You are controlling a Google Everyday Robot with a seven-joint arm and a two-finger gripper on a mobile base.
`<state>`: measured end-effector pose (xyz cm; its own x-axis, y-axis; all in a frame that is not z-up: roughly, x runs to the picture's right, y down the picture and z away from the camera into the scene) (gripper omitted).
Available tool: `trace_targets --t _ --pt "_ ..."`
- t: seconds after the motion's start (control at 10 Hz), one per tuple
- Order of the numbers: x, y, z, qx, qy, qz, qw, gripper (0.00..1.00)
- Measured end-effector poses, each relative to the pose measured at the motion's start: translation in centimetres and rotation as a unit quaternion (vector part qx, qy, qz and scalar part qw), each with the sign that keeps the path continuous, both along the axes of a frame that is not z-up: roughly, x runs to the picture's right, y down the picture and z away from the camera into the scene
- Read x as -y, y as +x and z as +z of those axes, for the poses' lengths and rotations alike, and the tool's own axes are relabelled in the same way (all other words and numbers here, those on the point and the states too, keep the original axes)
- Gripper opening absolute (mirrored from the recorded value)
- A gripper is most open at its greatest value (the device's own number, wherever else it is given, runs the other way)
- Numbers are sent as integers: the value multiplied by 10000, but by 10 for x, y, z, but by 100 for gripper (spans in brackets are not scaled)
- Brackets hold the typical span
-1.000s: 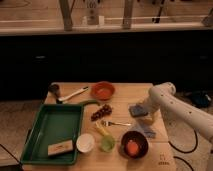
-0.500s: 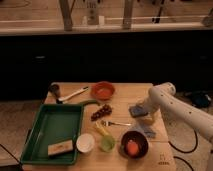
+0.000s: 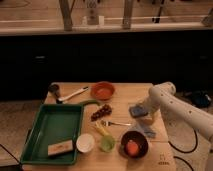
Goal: Place sponge in red bowl
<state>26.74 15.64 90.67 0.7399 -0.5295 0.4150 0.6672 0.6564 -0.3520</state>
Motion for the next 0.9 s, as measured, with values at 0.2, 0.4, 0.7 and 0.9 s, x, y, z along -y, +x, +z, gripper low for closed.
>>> trace_targets --t 0.2,0.4,0.7,0.9 --pt "2 -7 1 163 -106 -164 9997 60" --pt "4 -7 2 174 -144 -174 9996 45" --pt "4 -7 1 173 -170 -180 9995 12" --pt "6 -8 0 180 -168 -184 9995 0"
